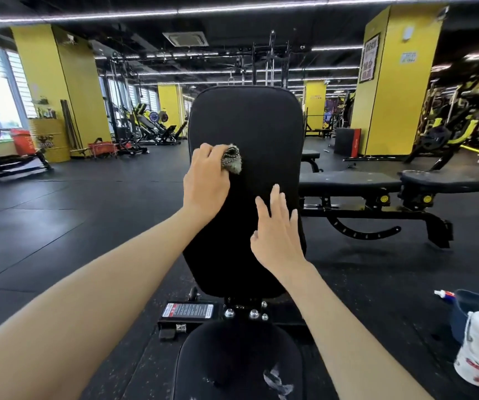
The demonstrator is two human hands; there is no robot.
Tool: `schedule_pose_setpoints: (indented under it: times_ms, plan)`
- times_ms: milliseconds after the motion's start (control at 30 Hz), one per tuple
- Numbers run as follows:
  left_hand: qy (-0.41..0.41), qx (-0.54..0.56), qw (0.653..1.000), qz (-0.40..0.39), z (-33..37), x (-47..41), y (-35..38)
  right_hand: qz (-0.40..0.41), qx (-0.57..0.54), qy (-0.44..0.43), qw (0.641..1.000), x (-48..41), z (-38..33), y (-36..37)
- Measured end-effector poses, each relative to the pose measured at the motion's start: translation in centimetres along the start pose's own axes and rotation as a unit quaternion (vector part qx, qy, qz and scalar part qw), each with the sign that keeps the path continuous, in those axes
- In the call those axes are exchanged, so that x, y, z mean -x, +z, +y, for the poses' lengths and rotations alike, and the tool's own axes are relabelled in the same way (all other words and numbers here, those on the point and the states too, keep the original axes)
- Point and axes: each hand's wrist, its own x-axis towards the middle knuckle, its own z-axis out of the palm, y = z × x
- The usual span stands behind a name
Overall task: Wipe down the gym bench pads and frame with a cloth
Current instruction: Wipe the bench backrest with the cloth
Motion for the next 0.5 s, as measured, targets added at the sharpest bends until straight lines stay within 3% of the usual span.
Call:
schedule_pose_setpoints:
  times_ms: [200,400,500]
  plan:
    - [-0.118,0.049,0.989,0.076,0.4,-4.0,-1.6,0.03,0.149,-0.106,0.983,-5.6,1.5,-7.7]
    - [-0.119,0.066,0.984,0.114,2.8,-7.0,-1.0,-0.105,0.235,-0.11,0.96,-8.8,2.0,-9.4]
    - [-0.179,0.04,0.973,0.142,2.1,-8.6,-0.6,-0.096,0.252,-0.128,0.954,-8.1,3.2,-7.6]
